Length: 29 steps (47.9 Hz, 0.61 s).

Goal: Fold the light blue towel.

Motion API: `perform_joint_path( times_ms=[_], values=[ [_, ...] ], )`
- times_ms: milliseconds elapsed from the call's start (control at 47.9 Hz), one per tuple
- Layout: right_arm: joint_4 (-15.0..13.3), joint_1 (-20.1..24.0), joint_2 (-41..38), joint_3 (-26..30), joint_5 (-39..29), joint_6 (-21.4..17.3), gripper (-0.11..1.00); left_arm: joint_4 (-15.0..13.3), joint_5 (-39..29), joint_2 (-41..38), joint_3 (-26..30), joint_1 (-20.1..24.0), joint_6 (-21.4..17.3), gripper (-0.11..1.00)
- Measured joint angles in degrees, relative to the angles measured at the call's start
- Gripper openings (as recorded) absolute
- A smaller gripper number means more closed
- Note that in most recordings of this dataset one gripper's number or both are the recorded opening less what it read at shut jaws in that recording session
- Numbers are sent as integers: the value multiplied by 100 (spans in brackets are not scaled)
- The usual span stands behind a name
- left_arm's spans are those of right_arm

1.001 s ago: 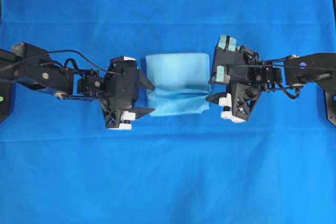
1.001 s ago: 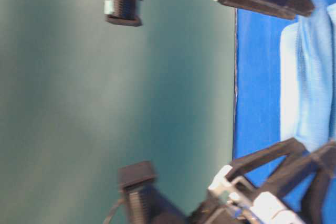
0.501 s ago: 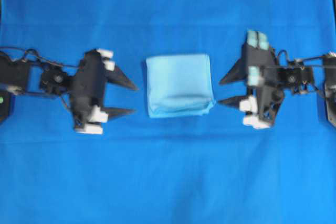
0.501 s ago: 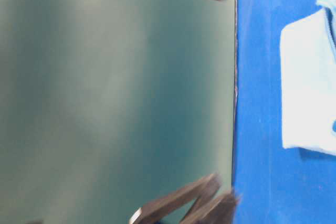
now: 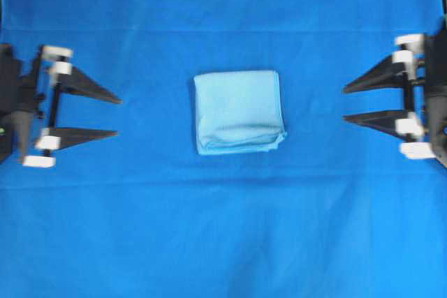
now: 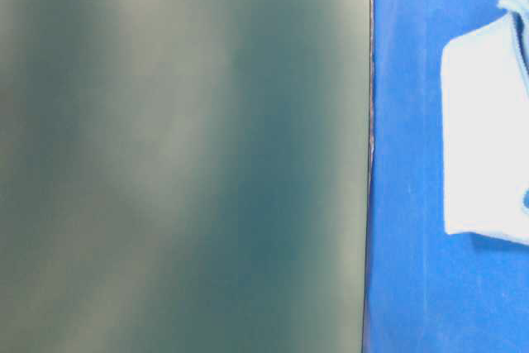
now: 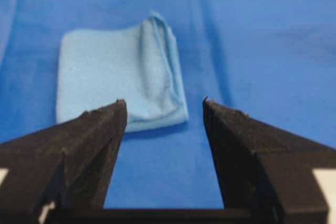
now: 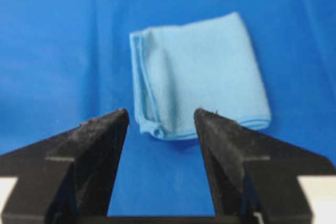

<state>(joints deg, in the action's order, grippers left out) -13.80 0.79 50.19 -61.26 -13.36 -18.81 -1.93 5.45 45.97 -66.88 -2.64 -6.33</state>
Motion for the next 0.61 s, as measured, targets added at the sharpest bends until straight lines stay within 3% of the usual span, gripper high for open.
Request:
perform_joint_path(
  times_ms=[313, 438, 605],
  values=[
    [18, -281, 1468, -1283, 483, -62, 58, 0, -132, 1617, -1055, 255, 114, 56],
    [97, -492, 1564, -1661, 782, -62, 58, 0, -229, 1942, -1274, 325, 272, 56],
    [123, -536, 1564, -1723, 923, -62, 58, 0, -255, 2021, -1354, 413, 360, 56]
  ],
)
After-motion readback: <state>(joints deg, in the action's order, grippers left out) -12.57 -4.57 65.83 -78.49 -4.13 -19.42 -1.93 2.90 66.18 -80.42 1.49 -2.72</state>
